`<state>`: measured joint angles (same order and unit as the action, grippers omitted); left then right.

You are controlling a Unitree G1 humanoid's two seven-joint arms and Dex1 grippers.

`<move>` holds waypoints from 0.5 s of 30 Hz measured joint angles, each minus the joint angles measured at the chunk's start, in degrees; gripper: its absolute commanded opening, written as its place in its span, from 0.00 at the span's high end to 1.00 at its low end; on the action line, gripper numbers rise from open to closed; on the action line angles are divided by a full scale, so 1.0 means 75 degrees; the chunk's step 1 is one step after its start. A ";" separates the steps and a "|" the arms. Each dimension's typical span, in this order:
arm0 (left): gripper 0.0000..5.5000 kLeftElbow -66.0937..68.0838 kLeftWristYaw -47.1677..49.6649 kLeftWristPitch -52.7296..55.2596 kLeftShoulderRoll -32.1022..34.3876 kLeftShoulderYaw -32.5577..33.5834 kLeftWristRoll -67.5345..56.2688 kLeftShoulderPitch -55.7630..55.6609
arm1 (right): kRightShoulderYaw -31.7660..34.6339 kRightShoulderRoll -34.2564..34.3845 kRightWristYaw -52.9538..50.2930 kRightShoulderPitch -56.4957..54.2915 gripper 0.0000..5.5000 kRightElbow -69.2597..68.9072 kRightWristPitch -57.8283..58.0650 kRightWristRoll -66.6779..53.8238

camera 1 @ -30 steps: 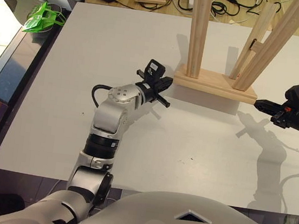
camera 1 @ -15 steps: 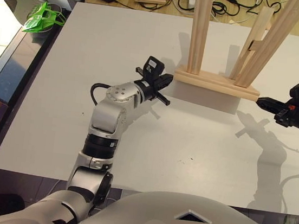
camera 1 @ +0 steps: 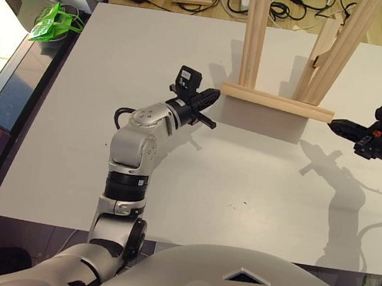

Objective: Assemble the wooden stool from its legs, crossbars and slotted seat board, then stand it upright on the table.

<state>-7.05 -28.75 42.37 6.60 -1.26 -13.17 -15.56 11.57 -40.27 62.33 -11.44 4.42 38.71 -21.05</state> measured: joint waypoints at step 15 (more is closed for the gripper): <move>1.00 -0.0072 0.0113 0.0106 -0.0089 0.0146 -0.0285 -0.0087 | 0.0211 0.0032 -0.0063 -0.0067 1.00 -0.0021 0.0131 -0.0189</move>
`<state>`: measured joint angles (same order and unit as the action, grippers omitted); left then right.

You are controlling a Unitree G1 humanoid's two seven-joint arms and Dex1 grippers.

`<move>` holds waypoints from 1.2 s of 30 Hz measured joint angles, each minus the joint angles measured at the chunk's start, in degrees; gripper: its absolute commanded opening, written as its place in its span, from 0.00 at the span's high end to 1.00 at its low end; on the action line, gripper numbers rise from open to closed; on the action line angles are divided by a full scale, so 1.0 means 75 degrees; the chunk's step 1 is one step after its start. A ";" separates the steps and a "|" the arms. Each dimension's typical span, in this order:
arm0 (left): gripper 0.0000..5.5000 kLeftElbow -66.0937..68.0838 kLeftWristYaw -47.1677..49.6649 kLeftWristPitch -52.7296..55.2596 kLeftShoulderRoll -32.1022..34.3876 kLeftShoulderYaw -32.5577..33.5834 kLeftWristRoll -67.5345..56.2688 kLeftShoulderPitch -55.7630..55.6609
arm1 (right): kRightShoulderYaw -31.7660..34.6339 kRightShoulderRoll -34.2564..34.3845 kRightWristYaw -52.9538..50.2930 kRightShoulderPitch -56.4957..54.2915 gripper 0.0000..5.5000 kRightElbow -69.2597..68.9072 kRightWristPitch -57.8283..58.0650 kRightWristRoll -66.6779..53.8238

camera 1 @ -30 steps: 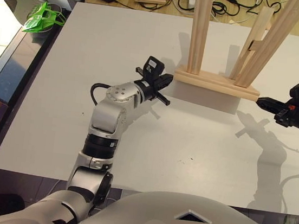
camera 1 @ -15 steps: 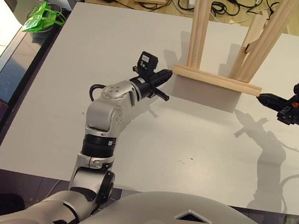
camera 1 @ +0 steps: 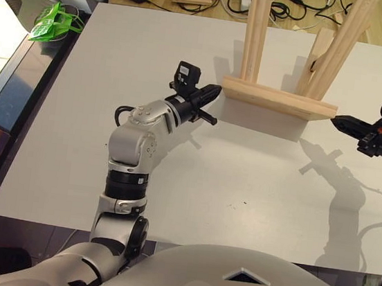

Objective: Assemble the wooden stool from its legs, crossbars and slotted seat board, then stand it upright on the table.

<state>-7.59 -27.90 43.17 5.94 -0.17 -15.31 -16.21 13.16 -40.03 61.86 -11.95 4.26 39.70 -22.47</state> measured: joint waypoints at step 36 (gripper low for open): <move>1.00 -0.0423 0.2580 -0.1262 -0.0211 0.1121 0.0300 0.0809 | 0.0644 0.0119 -0.0885 0.1149 1.00 0.2213 -0.1593 0.0145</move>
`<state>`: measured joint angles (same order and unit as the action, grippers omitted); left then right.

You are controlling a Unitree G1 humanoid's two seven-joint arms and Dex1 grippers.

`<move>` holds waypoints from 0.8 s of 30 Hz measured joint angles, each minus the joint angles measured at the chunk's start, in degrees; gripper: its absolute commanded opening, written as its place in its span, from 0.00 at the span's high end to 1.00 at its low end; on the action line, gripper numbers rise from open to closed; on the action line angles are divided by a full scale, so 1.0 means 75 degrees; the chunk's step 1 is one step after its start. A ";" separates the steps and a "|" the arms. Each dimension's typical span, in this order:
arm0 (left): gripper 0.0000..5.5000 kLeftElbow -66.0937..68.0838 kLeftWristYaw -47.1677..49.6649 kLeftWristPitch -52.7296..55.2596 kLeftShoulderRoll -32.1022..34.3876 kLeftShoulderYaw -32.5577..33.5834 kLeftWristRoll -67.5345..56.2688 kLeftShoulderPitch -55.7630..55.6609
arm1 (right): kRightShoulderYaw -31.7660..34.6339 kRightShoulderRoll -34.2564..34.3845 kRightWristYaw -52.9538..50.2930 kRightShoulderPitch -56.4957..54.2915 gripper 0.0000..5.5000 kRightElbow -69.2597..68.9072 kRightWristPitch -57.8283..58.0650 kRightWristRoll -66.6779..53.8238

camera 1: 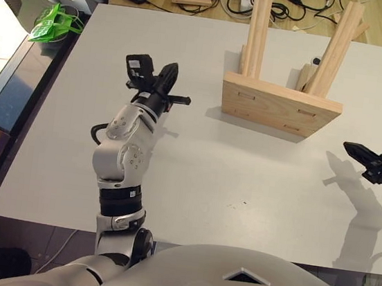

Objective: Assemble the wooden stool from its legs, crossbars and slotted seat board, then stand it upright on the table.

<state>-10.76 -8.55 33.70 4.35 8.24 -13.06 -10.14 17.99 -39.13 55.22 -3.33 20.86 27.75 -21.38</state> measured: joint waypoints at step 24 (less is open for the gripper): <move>1.00 0.4940 -0.0946 -0.1363 -0.0297 -0.2293 0.1747 -0.1866 | -0.2370 0.0069 -0.0548 -0.2216 1.00 0.1746 -0.2042 0.2166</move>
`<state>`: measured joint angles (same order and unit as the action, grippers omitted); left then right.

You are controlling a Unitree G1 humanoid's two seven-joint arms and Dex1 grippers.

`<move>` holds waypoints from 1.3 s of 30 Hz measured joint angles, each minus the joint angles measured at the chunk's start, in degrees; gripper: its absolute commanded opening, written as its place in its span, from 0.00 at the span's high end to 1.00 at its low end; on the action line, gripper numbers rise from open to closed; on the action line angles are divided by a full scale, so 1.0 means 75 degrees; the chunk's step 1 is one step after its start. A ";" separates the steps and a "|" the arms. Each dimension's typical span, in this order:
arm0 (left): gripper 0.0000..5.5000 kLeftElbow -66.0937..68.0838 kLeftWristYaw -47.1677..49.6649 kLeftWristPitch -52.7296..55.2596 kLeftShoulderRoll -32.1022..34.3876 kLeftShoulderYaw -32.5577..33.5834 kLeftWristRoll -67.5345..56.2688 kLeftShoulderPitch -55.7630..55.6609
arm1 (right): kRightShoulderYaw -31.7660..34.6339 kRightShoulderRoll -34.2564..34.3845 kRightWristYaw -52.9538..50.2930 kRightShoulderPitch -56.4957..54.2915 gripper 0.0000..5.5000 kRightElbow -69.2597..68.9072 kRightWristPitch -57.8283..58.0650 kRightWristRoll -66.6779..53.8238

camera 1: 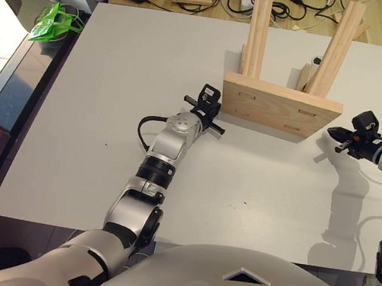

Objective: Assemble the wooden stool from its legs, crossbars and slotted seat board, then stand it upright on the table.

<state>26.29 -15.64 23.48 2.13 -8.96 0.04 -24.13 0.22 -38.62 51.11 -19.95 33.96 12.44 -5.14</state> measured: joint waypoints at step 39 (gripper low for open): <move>1.00 -0.0723 -0.0218 0.0682 0.0018 -0.0085 -0.0006 0.0253 | -0.0470 0.0276 0.0587 0.0101 1.00 -0.0171 -0.0307 0.0140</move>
<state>20.86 -17.28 28.59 2.26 -9.59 0.00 -22.24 -3.30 -36.55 55.51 -19.20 32.68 10.14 -4.09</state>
